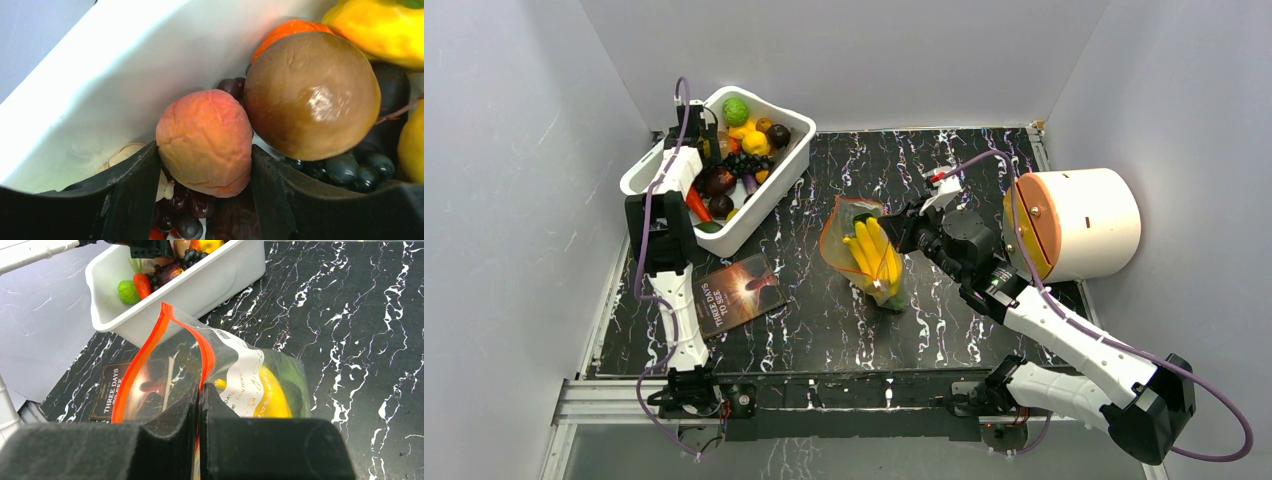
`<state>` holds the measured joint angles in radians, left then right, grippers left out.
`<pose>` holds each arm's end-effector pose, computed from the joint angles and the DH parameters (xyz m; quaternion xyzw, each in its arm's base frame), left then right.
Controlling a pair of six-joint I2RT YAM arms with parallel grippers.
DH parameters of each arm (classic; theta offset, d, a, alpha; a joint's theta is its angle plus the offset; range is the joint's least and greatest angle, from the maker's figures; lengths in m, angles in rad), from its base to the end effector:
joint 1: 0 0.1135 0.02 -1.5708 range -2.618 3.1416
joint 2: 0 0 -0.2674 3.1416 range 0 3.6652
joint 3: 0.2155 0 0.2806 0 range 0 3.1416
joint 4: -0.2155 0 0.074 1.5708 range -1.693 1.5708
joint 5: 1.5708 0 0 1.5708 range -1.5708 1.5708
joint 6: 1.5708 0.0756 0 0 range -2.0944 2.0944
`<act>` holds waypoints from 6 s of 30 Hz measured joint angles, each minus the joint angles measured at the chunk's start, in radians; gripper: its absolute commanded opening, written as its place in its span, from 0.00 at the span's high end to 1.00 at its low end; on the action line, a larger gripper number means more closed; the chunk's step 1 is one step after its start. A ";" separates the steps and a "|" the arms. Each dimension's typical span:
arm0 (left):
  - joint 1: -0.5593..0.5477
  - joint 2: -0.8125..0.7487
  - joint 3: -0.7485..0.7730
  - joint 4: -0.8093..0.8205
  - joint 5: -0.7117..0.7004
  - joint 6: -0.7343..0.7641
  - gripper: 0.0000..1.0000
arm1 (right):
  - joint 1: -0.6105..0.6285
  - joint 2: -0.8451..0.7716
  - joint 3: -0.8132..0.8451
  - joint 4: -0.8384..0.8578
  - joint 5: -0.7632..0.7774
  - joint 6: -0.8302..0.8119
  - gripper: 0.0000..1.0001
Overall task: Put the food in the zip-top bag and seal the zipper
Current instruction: Pick up the fake fruit from the bin, then place the fake fruit in the zipper food storage bag, then pick up the fake vegetable from the bin.
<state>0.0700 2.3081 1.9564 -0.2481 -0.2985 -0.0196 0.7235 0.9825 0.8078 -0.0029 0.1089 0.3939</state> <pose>0.5955 0.0640 0.1908 -0.1085 0.8706 0.1431 0.4580 0.2294 0.1916 0.3210 -0.0912 0.7612 0.3042 0.5654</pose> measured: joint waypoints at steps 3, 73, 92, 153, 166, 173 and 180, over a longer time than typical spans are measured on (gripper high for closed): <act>0.000 -0.031 -0.025 -0.002 0.020 -0.010 0.59 | 0.000 0.000 0.000 0.000 -0.001 0.000 1.00; -0.433 -1.083 -0.893 0.113 1.181 -0.381 0.35 | 0.000 0.071 0.001 0.015 0.027 0.216 1.00; -0.438 -1.015 -0.758 -0.091 0.652 -0.270 0.29 | 0.000 0.017 -0.002 0.012 0.006 0.199 1.00; 0.108 -0.234 -0.283 -0.089 0.124 -0.154 0.71 | 0.000 0.053 0.016 0.014 -0.059 0.135 1.00; 0.111 -0.281 -0.313 -0.090 0.208 -0.113 0.76 | 0.000 0.052 0.016 0.013 -0.050 0.162 1.00; 0.098 -0.458 -0.394 -0.083 0.253 -0.130 0.78 | 0.000 0.043 0.016 0.003 -0.029 0.183 1.00; 0.089 -0.636 -0.438 -0.071 0.376 -0.165 0.78 | 0.000 0.007 0.015 -0.040 -0.029 0.195 1.00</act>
<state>0.1585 1.6718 1.5181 -0.3195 0.0772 -0.1848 0.7235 0.9894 0.8230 -0.0429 0.0799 0.5892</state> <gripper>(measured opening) 0.406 0.009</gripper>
